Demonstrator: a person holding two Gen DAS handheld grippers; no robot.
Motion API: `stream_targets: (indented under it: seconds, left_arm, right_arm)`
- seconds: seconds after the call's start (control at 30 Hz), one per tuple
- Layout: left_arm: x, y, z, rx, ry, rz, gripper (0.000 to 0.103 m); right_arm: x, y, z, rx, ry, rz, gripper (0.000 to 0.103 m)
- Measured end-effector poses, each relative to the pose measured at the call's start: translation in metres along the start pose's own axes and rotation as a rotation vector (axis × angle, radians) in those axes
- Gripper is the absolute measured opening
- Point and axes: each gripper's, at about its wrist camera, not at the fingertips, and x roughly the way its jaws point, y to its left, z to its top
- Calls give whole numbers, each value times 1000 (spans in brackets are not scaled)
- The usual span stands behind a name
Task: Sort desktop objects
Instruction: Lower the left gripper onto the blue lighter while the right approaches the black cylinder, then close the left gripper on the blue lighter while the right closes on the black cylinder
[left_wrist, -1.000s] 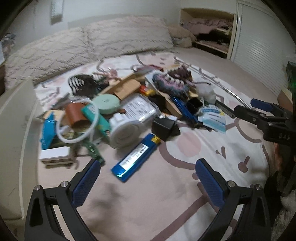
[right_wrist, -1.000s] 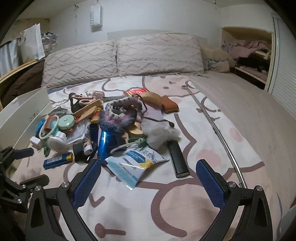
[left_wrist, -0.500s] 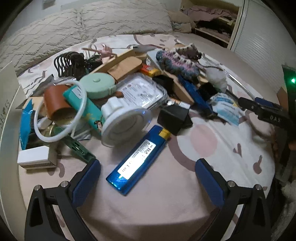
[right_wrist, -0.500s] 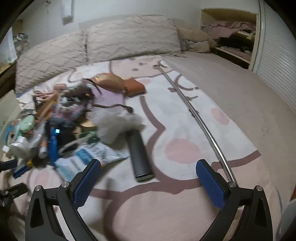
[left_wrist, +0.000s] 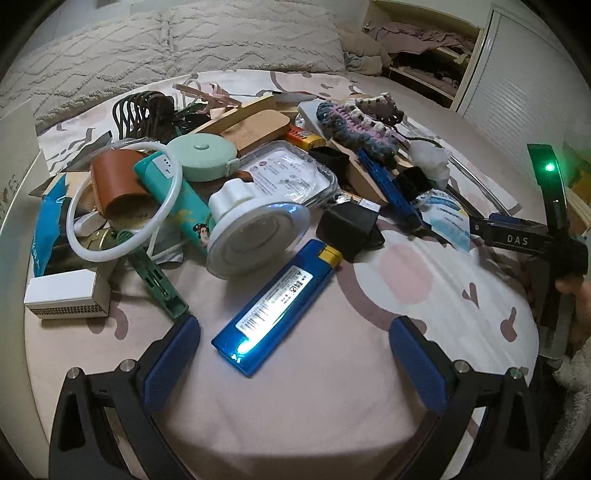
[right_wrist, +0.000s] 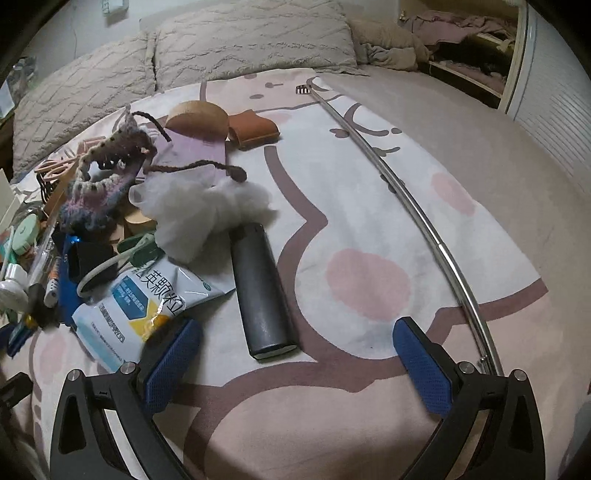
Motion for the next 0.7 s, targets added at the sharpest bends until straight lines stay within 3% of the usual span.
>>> stream_targets:
  seconds: [0.17,0.27,0.4,0.57,0.63,0.7]
  left_arm:
    - [-2,6,-1,-15,-23,-11,101]
    - [-4,9,0,-33,-37,-2,94]
    - [-10,16,-3,-76,-60,18,78]
    - [-11,17,-4,-93,-68,19,73]
    - [-11,16,-4,-86,-69,33,67]
    - [-11,15,-3,-83,-71,41,62]
  right_arm:
    - [-9,-8,-3,33,-56,74,103]
    - [-15,-11,-4,52,-80,112,103]
    - [-23,-4,-5,15,-120,122,78]
    - [-19,9,-3,-44,-110,87,49]
    - [-17,10,-3,-52,-104,85,49]
    - [-18,9,-4,-56,-110,99,41]
